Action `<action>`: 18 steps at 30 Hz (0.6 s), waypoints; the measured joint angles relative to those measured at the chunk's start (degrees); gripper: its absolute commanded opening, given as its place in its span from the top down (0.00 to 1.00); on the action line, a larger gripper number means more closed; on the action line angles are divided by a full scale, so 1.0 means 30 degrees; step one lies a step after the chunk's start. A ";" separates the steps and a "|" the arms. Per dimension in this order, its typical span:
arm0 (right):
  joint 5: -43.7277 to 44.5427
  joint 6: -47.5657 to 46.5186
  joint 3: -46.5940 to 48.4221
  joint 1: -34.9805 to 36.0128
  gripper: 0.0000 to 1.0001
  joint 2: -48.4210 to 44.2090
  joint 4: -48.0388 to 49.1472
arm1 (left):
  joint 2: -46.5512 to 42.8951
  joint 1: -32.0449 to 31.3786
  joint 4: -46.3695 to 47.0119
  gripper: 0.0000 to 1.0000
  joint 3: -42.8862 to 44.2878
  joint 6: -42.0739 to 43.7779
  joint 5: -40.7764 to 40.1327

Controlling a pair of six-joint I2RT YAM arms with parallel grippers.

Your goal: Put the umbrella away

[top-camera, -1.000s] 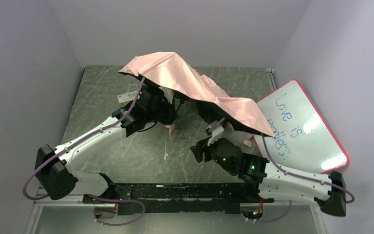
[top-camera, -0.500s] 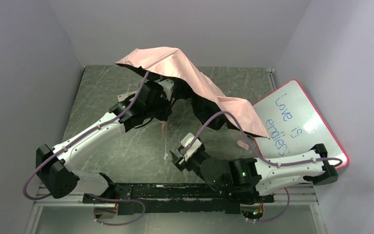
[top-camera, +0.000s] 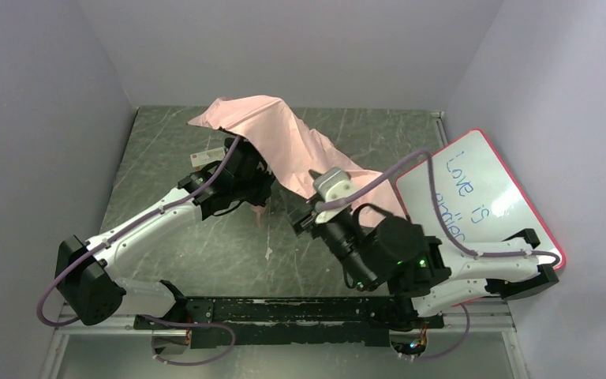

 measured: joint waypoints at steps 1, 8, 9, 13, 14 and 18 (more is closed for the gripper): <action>0.0029 -0.0459 0.0488 0.0000 0.37 0.0007 0.0226 | 0.0000 0.0000 0.0007 0.95 -0.0153 0.0000 0.0015; -0.0306 -0.0831 0.4590 -0.0670 0.36 0.0743 -0.0612 | 0.0044 0.0000 0.0036 0.95 -0.0619 0.0051 0.0131; -0.1100 -0.0189 0.5158 -0.1741 0.36 0.0889 -0.1290 | 0.0058 0.0000 0.0029 0.95 -0.0634 0.0073 0.0131; -0.4590 0.2623 0.6907 -0.9770 0.35 0.2062 -0.4255 | 0.0109 0.0007 0.0022 0.95 -0.0641 0.0160 0.0138; -0.5719 0.3381 0.7373 -1.1795 0.35 0.2659 -0.4962 | 0.0131 0.0007 0.0022 0.95 -0.0641 0.0182 0.0146; -1.0142 0.5821 0.7854 -1.7857 0.36 0.5144 -0.6462 | 0.0437 0.0007 -0.0029 0.95 -0.0634 0.0364 0.0146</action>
